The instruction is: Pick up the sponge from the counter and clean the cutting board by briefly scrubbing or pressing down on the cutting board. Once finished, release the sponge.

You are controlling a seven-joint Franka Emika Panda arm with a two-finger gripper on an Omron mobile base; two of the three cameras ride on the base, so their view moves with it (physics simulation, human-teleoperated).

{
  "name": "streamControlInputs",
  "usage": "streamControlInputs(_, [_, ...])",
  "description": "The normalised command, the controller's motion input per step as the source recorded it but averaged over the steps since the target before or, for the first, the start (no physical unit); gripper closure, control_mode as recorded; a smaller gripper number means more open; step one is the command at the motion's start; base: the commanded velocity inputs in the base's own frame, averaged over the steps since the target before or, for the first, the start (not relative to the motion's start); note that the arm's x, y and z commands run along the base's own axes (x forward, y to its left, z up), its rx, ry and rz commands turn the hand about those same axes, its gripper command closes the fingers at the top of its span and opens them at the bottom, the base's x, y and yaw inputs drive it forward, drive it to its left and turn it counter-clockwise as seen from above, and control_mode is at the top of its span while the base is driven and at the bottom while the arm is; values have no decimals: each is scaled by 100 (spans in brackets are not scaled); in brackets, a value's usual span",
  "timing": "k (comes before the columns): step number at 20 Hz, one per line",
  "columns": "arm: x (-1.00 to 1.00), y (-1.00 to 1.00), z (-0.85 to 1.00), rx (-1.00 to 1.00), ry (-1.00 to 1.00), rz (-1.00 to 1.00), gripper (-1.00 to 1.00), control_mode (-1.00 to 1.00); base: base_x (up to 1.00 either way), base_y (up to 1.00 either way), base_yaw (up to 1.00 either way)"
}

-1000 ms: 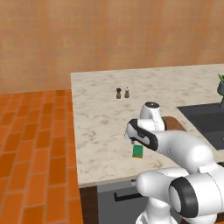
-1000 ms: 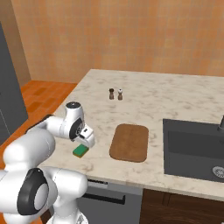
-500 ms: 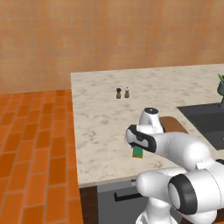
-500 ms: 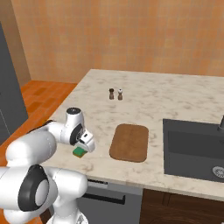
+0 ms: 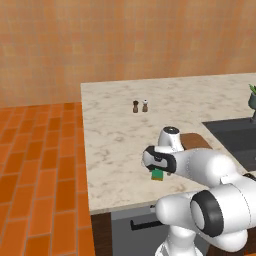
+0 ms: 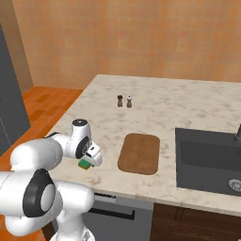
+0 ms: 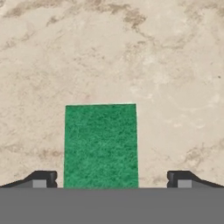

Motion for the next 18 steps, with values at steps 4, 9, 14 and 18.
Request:
streamControlInputs(4, [9, 17, 0, -1, 0, 0, -100, -100, 0, 0, 0])
streamControlInputs(9, [12, 2, -10, 0, 0, 0, -100, -100, 0, 0, 0])
streamControlInputs(14, [3, -11, -14, 0, 0, 0, -100, -100, 0, 0, 0])
streamControlInputs(18, [11, 0, -13, 0, 0, 0, -100, -100, 0, 0, 0])
